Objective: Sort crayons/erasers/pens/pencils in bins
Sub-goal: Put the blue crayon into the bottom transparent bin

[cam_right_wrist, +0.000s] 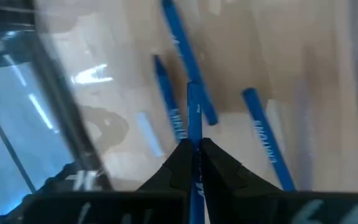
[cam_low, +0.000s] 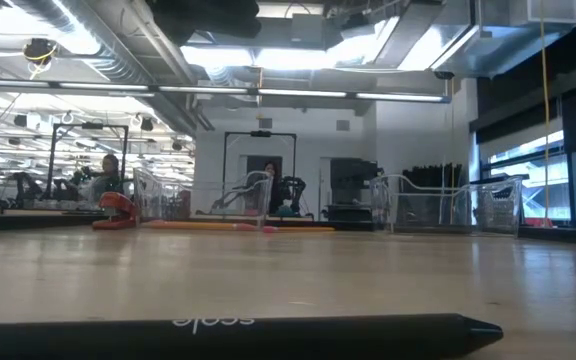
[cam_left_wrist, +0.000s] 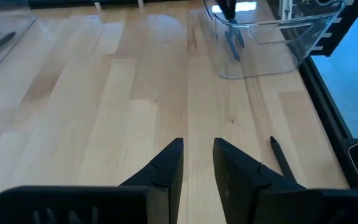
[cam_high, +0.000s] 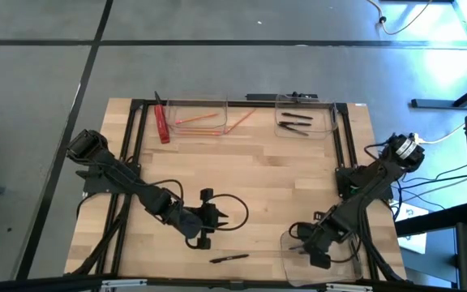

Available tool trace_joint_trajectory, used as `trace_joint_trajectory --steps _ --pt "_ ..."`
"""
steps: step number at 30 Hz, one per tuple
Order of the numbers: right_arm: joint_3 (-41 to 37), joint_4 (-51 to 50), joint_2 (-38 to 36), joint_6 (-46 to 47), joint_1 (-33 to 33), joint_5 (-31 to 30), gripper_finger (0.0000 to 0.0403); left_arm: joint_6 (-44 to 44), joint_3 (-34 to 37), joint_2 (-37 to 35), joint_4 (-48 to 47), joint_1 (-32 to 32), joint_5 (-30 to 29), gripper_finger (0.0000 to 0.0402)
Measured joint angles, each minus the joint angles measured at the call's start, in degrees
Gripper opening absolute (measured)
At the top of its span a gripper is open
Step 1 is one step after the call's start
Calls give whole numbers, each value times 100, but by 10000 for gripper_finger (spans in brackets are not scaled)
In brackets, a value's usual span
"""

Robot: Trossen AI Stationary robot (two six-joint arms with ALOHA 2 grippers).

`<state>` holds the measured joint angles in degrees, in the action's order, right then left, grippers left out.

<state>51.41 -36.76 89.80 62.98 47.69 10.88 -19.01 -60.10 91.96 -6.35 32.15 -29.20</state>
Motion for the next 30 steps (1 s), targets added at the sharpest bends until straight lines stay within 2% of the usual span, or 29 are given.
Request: trace_joint_trajectory --steps 15,24,30 --pt "-226 246 -2 136 0 53 24 -161 0 0 -2 1 -1 80" --pt "-226 292 0 262 -1 192 84 -161 0 0 -6 19 -1 80" --pt "-226 319 0 275 0 192 93 -310 0 0 -46 46 27 80"
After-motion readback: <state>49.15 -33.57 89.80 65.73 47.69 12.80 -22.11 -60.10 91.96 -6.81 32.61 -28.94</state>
